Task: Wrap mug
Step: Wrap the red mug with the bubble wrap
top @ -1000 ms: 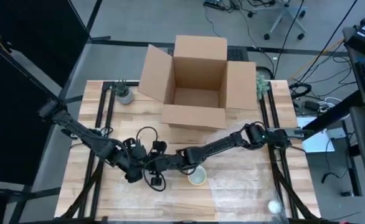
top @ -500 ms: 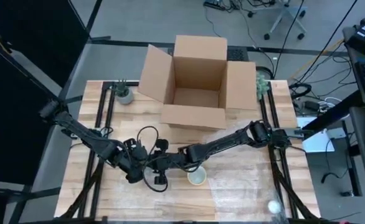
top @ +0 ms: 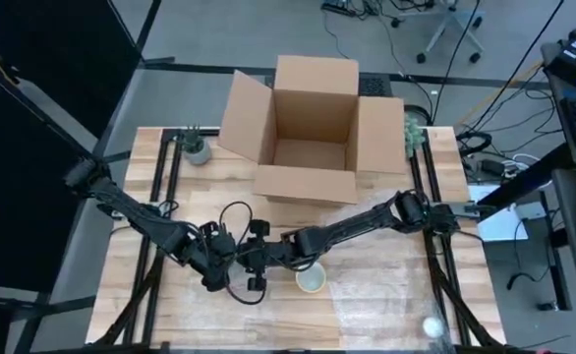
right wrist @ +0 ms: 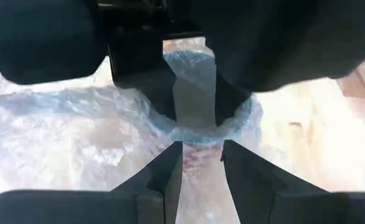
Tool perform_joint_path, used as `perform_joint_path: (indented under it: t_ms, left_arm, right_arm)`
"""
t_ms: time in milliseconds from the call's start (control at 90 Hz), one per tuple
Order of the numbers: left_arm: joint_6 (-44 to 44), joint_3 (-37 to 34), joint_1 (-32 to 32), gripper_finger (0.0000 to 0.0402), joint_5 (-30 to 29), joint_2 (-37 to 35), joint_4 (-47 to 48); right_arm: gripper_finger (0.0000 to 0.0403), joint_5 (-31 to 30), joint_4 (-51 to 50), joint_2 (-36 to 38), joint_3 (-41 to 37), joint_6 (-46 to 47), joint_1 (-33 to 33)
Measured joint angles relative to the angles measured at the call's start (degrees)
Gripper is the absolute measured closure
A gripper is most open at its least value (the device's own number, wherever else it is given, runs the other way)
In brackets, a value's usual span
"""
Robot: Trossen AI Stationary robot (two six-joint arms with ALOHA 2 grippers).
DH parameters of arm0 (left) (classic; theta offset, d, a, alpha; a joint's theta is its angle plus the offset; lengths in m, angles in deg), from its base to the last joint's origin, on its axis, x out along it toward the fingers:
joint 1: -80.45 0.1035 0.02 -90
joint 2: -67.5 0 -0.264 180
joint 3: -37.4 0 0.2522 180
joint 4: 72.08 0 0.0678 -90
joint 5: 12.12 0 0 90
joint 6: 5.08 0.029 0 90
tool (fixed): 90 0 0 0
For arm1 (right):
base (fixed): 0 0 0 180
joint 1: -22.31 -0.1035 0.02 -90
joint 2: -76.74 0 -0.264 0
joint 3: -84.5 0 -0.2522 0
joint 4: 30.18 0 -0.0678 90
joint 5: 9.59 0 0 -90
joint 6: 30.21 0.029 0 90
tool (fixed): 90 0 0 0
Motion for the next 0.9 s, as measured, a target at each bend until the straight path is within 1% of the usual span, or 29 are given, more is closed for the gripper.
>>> perform_joint_path:
  t_ms: [233, 289, 389, 567, 756, 900]
  left_arm:
    - [0.3, -0.1, 0.0, 0.0219, 0.2, 0.0, -0.1]
    - [0.3, -0.1, 0.0, 0.0219, 0.2, 0.1, -0.1]
    - [0.3, -0.1, 0.0, 0.0219, 0.3, 0.1, -0.1]
    - [0.3, -0.1, 0.0, 0.0219, 0.3, 0.1, -0.1]
    - [0.7, -0.1, 0.0, 0.0219, 0.3, 0.1, -0.1]
    - [1.3, -0.1, 0.0, 0.0219, 0.4, 0.1, -0.1]
  right_arm:
    - [0.03, 0.0, -8.8, 4.7, 0.0, 1.1, -1.3]
    - [0.03, 1.4, -9.1, 5.5, 0.1, 1.7, -2.2]
    - [0.03, 4.7, -7.4, 5.9, 0.1, 1.8, -4.2]
    - [0.03, 4.1, -1.4, 3.8, 0.1, 1.1, -6.9]
    - [0.03, 4.0, 6.5, 1.3, 0.1, -0.4, -5.8]
    - [0.03, 3.9, 7.2, -1.4, 0.0, -0.4, -4.0]
